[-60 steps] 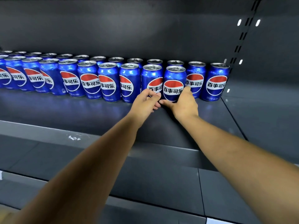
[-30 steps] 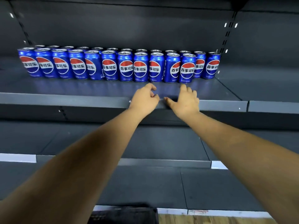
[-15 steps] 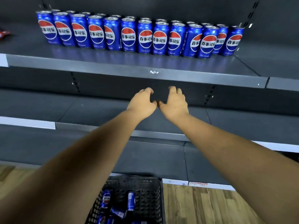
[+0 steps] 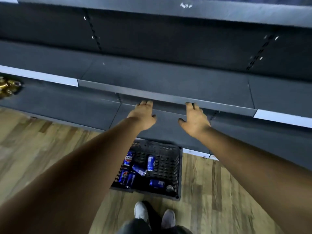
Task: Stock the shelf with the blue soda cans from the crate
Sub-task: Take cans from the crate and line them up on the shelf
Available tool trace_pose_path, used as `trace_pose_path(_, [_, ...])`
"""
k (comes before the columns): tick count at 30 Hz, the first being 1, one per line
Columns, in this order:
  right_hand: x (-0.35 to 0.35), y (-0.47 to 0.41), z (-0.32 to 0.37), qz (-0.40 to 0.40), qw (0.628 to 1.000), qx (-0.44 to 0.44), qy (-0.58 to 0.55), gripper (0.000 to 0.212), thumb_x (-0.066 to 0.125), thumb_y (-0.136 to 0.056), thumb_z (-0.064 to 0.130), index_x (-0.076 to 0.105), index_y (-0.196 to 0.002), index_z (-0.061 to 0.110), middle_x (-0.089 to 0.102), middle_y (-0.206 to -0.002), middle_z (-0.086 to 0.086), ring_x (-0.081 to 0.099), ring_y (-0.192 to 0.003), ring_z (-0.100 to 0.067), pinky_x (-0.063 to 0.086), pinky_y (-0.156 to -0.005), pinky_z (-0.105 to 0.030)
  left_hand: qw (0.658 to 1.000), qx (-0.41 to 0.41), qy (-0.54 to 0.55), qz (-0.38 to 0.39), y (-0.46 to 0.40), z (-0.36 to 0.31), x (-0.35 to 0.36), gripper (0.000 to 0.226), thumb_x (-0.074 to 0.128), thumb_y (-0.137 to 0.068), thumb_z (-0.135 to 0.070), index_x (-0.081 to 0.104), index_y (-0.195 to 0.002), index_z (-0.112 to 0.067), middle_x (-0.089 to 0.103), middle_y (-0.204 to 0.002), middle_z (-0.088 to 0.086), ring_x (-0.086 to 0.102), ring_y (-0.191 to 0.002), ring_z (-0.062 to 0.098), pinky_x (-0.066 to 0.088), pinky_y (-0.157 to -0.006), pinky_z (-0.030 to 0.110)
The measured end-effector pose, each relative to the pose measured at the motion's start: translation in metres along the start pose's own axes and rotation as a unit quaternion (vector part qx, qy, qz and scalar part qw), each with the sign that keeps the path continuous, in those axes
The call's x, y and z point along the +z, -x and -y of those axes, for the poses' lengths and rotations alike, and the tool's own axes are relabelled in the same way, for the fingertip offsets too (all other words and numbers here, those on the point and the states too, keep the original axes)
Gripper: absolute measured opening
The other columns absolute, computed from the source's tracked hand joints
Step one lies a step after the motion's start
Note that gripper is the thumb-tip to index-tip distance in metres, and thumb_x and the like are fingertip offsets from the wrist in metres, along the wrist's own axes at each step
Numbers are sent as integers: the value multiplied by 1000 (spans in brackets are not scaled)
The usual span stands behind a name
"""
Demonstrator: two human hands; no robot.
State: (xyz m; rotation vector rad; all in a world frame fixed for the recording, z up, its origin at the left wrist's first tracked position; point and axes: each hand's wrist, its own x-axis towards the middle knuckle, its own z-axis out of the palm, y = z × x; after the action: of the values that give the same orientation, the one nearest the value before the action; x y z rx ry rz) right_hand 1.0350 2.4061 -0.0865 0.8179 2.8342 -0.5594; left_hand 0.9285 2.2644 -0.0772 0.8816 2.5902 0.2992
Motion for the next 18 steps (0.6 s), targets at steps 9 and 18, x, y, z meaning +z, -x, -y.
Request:
trace_pose_path(9, [45, 29, 27, 40, 972, 150, -178, 57, 58, -89, 25, 33, -137, 6, 45, -132, -15, 49, -117, -32, 43, -87, -32, 997, -54, 28, 42, 35, 59, 31, 60, 47, -96, -26, 22, -146, -4, 31, -147, 19, 32, -134, 34, 32, -107, 41])
trace_pose_path(18, [118, 44, 62, 44, 917, 231, -323, 41, 59, -87, 20, 42, -123, 8, 52, -101, -11, 50, -84, -23, 36, -66, -27, 989, -107, 10, 105, 52, 139, 89, 48, 51, -92, -28, 41, -132, -5, 48, -132, 19, 52, -115, 35, 45, -92, 42])
